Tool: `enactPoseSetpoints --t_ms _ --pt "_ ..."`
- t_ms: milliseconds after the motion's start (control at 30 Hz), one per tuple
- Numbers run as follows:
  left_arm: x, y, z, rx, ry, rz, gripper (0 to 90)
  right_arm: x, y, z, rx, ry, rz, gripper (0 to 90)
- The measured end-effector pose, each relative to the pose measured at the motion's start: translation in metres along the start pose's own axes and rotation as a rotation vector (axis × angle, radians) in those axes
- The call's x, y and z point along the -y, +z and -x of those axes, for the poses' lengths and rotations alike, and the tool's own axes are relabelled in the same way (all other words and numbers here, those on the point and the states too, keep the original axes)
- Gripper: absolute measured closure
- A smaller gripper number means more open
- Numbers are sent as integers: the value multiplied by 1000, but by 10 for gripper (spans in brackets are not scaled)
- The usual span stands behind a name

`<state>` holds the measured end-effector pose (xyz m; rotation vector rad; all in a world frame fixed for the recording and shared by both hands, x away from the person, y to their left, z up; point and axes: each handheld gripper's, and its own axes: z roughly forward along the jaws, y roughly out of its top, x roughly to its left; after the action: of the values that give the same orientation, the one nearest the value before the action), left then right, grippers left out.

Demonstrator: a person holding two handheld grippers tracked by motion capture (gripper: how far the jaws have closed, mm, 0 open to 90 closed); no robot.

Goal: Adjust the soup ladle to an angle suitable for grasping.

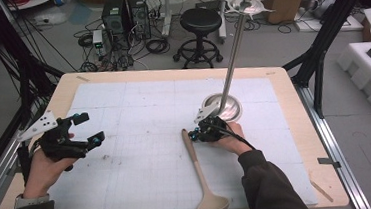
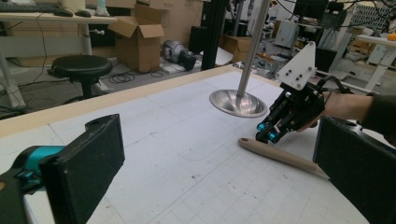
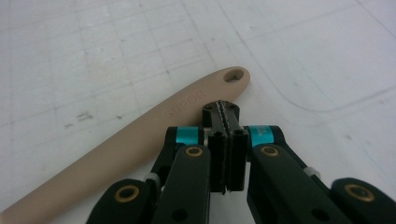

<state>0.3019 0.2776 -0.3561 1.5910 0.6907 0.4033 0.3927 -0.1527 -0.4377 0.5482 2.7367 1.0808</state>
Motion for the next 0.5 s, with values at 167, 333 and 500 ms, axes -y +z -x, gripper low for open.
enactPoseSetpoints --t_ms 167,333,500 --pt "0 0 0 3 2 -1 26 -8 5 -7 -14 -17 7 900" --pt "0 -1 0 -1 0 -1 26 -13 9 -10 -34 -25 4 900" --pt "0 -1 0 -2 1 2 26 -14 12 -15 -50 -44 -11 900"
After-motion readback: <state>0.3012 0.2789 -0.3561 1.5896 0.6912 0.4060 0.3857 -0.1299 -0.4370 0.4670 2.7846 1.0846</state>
